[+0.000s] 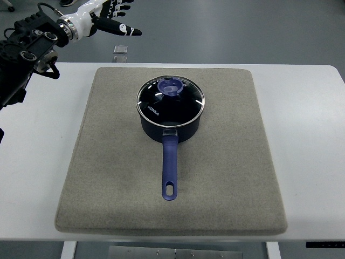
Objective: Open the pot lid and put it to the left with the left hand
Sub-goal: 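Move the left hand over the blue lid knob, fingers open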
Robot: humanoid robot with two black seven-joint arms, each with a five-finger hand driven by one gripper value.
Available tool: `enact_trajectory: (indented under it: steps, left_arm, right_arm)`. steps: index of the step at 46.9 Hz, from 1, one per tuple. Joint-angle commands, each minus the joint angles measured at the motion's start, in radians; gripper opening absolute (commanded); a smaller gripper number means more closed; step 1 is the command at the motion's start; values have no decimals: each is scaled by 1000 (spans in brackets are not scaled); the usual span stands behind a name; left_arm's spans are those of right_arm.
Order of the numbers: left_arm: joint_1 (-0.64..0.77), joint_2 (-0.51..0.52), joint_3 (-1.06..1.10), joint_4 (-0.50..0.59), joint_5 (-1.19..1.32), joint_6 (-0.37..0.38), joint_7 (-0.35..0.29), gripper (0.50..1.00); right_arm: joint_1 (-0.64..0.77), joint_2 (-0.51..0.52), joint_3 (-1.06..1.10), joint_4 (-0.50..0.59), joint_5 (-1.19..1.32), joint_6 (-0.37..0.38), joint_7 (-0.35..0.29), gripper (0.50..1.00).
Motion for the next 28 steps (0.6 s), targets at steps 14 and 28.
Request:
enact_trajectory:
  steps: [14,28]
  left_arm:
    - [-83,142,15,-312,377,-52,-63,988]
    - [-129,274,15,-593,678,-50,-98,986]
  right_arm:
    - [0,0,0,-1,0,0,0,917]
    - [0,0,0,-1,0,0,0,917]
